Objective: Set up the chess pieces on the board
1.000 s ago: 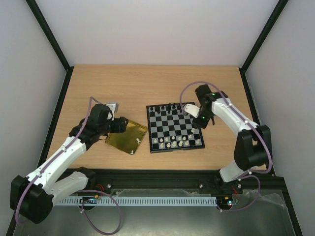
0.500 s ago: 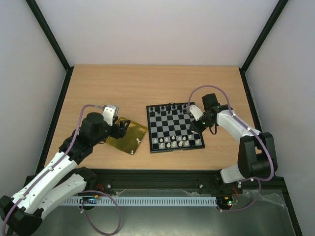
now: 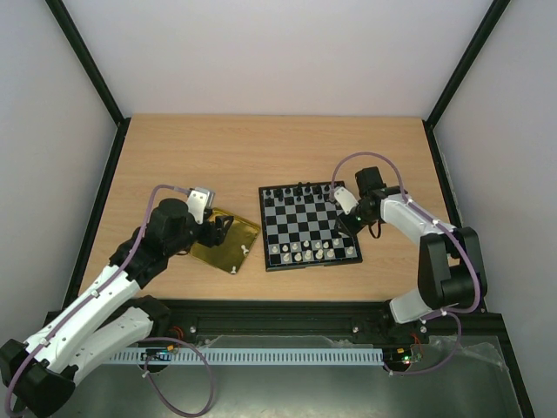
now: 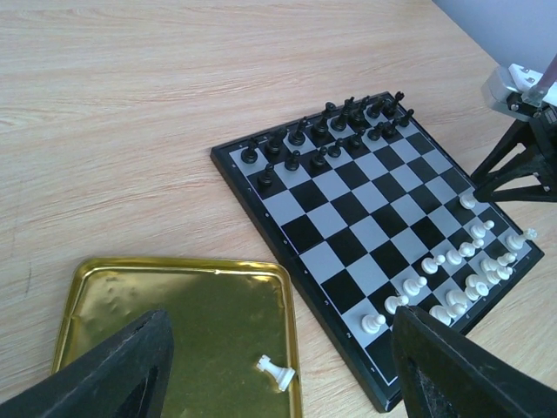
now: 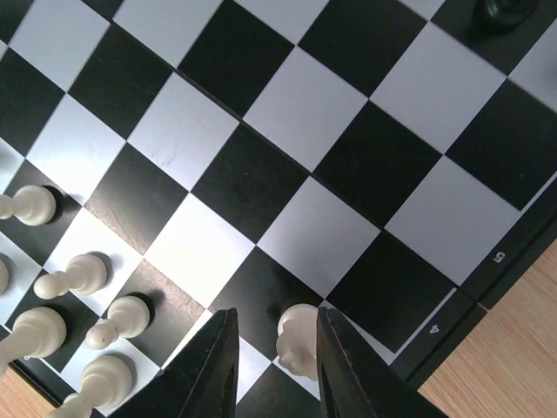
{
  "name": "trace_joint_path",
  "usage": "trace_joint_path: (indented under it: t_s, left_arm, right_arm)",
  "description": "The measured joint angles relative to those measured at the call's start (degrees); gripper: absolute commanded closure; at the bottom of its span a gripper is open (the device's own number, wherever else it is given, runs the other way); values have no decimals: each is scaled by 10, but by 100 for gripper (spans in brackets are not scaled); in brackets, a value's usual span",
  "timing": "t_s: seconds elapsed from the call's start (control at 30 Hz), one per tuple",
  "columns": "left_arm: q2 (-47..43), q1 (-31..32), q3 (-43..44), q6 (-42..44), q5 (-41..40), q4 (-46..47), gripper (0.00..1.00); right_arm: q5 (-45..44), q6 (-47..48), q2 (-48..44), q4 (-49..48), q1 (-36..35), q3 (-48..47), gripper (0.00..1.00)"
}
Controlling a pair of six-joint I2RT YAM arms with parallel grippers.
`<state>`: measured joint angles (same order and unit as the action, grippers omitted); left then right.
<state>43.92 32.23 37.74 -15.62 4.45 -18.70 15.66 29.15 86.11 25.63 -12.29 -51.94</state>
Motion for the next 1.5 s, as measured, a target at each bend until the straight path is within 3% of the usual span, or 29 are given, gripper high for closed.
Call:
trace_joint_path:
  t_s: [0.6,1.1,1.5]
  left_arm:
    - [5,0,-2,0,6,2,30]
    - [12,0,-3,0,13,4,30]
    - [13,0,-3,0,16,4,30]
  right_arm:
    - [-29,2,11,2,0,8,95]
    - [10,7,-144,80,-9,19,98]
    - [-10,21,-160,91,-65,102,97]
